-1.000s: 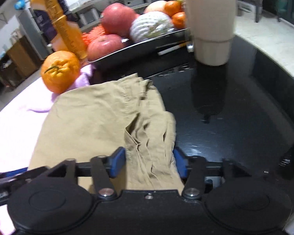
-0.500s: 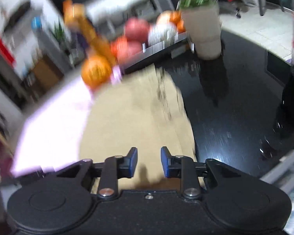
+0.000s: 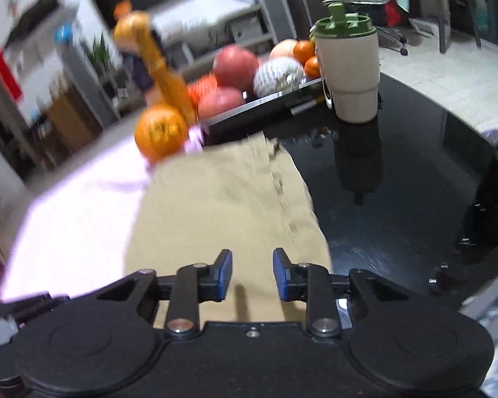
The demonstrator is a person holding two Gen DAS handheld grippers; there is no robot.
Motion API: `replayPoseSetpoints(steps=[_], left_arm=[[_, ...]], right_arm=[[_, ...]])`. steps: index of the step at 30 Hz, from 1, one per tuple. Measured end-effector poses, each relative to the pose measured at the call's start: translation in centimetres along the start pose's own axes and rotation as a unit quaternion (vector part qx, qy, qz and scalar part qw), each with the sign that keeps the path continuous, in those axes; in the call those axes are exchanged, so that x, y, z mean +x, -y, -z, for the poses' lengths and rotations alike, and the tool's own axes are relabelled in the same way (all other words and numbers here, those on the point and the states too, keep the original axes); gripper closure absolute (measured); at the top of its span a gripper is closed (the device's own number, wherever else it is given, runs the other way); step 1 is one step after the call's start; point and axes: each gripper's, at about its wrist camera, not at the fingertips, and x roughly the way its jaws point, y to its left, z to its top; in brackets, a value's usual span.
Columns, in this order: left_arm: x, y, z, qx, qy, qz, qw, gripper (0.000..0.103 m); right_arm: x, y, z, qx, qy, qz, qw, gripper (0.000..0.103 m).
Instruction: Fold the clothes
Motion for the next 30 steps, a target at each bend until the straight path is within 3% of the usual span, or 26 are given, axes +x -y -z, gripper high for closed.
replayPoseSetpoints(steps=[3,6,8,11,14,17,19,24,26,30], left_arm=[[1.8,0.2,-1.3,0.001,-0.006,-0.011,0.9999,0.067],[4.2,1.3,-1.0,0.015,-0.033,-0.002,0.9993,0.067],[4.9,2.4,-0.1,0.045,-0.034,-0.015,0.9983,0.067],[4.5,3.1,0.1,0.052,-0.039,-0.033,0.9973,0.067],[3.2,3.1,0.0,0.036,-0.048,-0.034,0.9976,0.067],[2.7,3.1,0.8,0.029,-0.064,-0.03,0.9971,0.067],[3.2,3.3,1.3,0.028,-0.078,-0.037,0.9958,0.065],[3.2,3.3,1.3,0.028,-0.085,-0.046,0.9949,0.062],[2.7,3.3,1.1,0.025,-0.091,-0.049,0.9943,0.062],[0.4,3.3,0.6,0.008,-0.103,-0.048,0.9935,0.054]], right_arm=[[1.7,0.1,-1.3,0.031,0.003,-0.024,0.999,0.078],[4.0,-0.6,-1.6,0.02,-0.032,-0.03,0.999,0.078],[5.3,-1.3,-0.7,-0.01,-0.088,0.017,0.996,0.081],[4.8,-1.8,-0.1,-0.046,-0.094,0.059,0.993,0.084],[1.8,-1.4,0.4,-0.036,-0.075,0.049,0.995,0.082],[0.0,-1.0,1.3,-0.04,-0.07,0.043,0.996,0.067],[1.2,-0.5,1.5,-0.036,-0.098,0.059,0.993,0.068],[1.3,-0.9,1.2,-0.036,-0.094,0.059,0.993,0.065],[0.9,-1.0,1.0,-0.03,-0.081,0.052,0.995,0.06],[-1.5,-1.8,0.4,-0.004,-0.015,0.027,1.0,0.02]])
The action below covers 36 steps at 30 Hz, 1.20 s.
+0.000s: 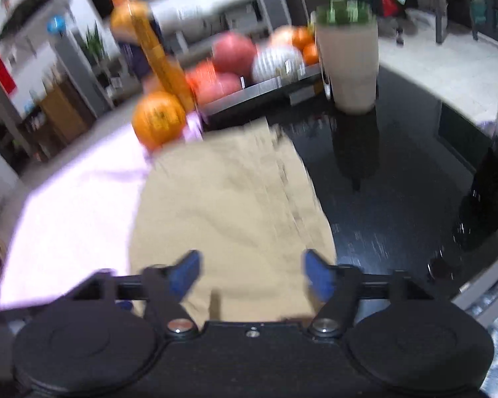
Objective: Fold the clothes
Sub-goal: 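Lower the bundle onto the towel beside the orange and open both tools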
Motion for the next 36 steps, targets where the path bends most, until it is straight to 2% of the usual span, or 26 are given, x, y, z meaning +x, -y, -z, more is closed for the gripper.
replayPoseSetpoints(steps=[3,4,8,11,13,16,19,25,31,36], left_arm=[[-2.8,-0.3,0.0,-0.003,0.012,0.0,0.9999,0.044],[-3.8,-0.5,0.0,-0.006,0.015,-0.001,0.9999,0.042],[-7.6,-1.8,0.0,-0.029,0.017,0.006,0.9994,0.034],[-10.2,-2.2,0.2,-0.035,0.021,0.017,0.999,0.027],[-11.7,-2.3,0.5,-0.038,0.025,0.028,0.9986,0.019],[-13.6,-2.2,1.1,-0.03,0.031,0.024,0.9988,0.013],[-15.4,-2.0,1.9,-0.026,0.038,0.021,0.9987,0.012],[-17.7,-1.5,3.2,-0.033,0.022,0.065,0.9971,0.007],[-17.5,-0.9,4.4,-0.031,-0.009,0.08,0.9963,0.007],[-17.3,-0.7,4.7,-0.029,-0.015,0.078,0.9964,0.007]], right_arm=[[-1.5,-0.6,0.3,0.029,0.022,-0.003,0.999,0.001],[-1.9,-0.7,0.5,0.039,0.021,-0.002,0.999,0.0],[-4.0,-1.6,0.9,0.073,0.006,0.021,0.997,0.0],[-5.8,-3.3,0.5,0.08,-0.029,0.078,0.993,0.0],[-7.2,-4.8,0.3,0.066,-0.041,0.1,0.992,0.0],[-9.7,-7.1,0.6,0.018,-0.036,0.116,0.992,0.0],[-12.4,-9.0,1.4,-0.024,-0.03,0.136,0.99,0.0],[-16.6,-10.6,2.4,-0.039,-0.036,0.137,0.989,0.0],[-17.9,-11.0,3.6,-0.056,-0.047,0.156,0.985,0.0],[-17.5,-10.4,4.2,-0.049,-0.061,0.161,0.984,0.0]])
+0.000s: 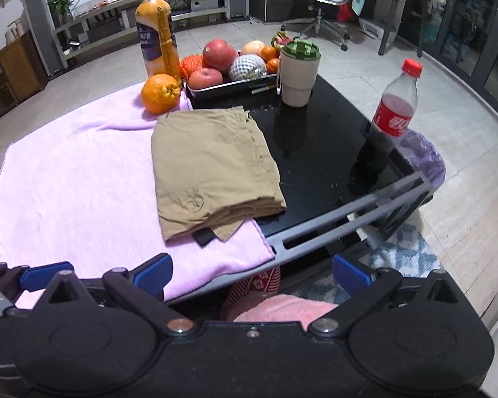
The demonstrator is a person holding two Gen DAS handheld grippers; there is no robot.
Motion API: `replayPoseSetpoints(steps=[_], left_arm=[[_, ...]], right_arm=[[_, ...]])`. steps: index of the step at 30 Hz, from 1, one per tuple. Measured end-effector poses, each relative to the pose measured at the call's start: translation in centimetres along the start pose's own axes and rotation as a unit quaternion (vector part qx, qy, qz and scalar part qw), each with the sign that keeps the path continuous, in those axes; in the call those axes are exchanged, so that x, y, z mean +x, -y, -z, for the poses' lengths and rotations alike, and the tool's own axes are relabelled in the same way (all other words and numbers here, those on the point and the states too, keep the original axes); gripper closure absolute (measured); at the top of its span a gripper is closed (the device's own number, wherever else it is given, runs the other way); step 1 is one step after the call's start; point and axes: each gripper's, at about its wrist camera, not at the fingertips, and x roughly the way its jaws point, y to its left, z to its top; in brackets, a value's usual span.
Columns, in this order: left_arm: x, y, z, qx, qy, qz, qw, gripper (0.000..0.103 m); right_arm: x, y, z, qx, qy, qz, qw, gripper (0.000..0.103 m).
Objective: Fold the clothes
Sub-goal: 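Lower the bundle onto the towel beside the orange and open both tools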
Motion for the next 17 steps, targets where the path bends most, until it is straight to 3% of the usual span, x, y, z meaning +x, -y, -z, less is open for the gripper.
replayPoseSetpoints(steps=[17], left_arm=[[0.37,0.44,0.16,0.006,0.006,-0.005,0.9999,0.007]], right_arm=[[0.4,0.35,0.5,0.009,0.0,0.001,1.0,0.0]])
